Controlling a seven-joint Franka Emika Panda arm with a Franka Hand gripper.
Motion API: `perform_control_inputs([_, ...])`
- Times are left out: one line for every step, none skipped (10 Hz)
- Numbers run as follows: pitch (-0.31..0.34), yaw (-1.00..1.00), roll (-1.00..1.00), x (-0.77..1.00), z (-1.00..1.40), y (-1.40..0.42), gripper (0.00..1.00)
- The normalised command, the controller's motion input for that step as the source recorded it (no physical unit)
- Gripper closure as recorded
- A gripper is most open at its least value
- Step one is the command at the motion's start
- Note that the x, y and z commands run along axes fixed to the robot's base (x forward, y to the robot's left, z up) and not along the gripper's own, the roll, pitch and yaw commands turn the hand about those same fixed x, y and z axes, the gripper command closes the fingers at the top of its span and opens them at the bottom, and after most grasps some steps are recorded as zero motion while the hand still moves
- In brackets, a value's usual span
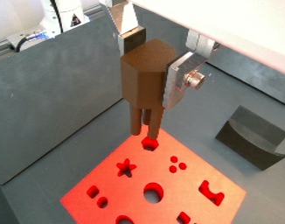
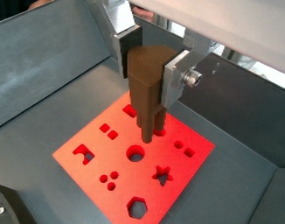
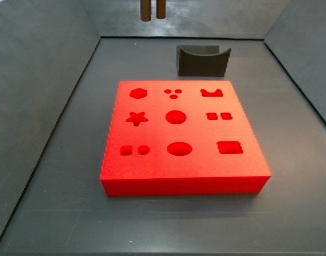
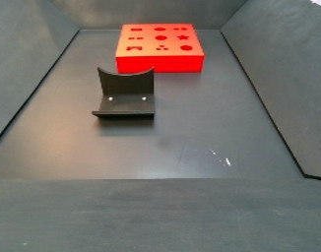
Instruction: Insert the 3 prong object.
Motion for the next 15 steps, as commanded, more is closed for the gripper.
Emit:
perform_control_inputs([-0.019, 0.05, 0.00, 0.03, -0.17, 0.08, 1.00])
perform_control_inputs([-0.079, 0.25, 0.05, 0.08, -0.18, 0.15, 1.00])
perform_control_inputs([-0.120, 0.45, 0.12, 0.12, -0.15, 0.20, 1.00])
perform_control_inputs([-0.140, 0.65, 0.09, 0.11, -0.14, 0.21, 1.00])
perform_control_inputs([-0.144, 0.77, 0.04, 0.00, -0.22, 0.17, 1.00])
perform_control_inputs([-0.129, 0.88, 0.04, 0.00, -0.19, 0.09, 1.00])
perform_control_inputs([-0.123, 0.94, 0.04, 0.00, -0.19, 0.05, 1.00])
perform_control_inputs([-0.117, 0.97, 0.04, 0.00, -0.19, 0.04, 1.00])
perform_control_inputs([-0.116, 0.97, 0.03, 0.00, -0.19, 0.04, 1.00])
perform_control_inputs([-0.113, 0.97, 0.03, 0.00, -0.20, 0.05, 1.00])
perform_control_inputs([-0.110, 0.97, 0.03, 0.00, -0.20, 0.05, 1.00])
perform_control_inputs([-0.091, 0.80, 0.00, 0.06, 0.00, 0.13, 1.00])
perform_control_inputs([0.000, 0.00, -0.05, 0.00, 0.00, 0.05, 1.00])
perform_control_inputs([0.000, 0.00, 0.00, 0.00, -0.04, 0.00, 1.00])
perform_control_inputs([0.066, -0.09, 0.01, 0.38, -0.22, 0.24, 1.00])
